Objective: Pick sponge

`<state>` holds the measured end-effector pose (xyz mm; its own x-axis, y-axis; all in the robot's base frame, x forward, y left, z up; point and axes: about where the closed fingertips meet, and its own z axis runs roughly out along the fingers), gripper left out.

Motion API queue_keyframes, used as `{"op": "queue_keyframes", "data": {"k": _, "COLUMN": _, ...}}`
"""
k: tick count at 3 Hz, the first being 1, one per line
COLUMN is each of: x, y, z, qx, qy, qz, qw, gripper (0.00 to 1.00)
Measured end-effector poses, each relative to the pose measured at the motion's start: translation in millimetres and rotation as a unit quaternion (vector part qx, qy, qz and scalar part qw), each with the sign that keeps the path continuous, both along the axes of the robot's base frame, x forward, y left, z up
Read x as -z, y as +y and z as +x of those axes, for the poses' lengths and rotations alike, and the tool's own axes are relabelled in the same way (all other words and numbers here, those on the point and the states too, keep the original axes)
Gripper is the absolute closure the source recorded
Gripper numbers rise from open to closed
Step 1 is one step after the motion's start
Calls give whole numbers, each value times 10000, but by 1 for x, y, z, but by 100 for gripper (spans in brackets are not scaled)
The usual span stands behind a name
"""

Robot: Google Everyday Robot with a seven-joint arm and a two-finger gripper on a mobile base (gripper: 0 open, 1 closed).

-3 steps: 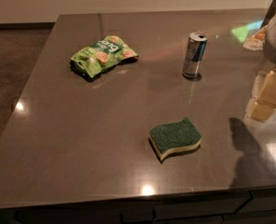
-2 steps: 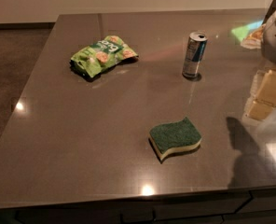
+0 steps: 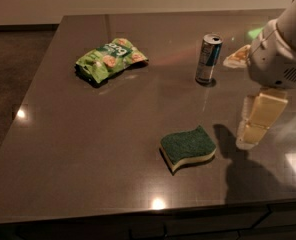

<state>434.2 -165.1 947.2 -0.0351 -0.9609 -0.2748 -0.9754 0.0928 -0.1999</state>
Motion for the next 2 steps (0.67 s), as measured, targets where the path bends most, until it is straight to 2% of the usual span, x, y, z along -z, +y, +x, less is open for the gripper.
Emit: {"op": "queue_keyframes", "data": {"k": 2, "x": 50, "y": 41, "z": -17, "qx": -653, "qy": 395, "qz": 133, "qw": 9970, "gripper": 0}}
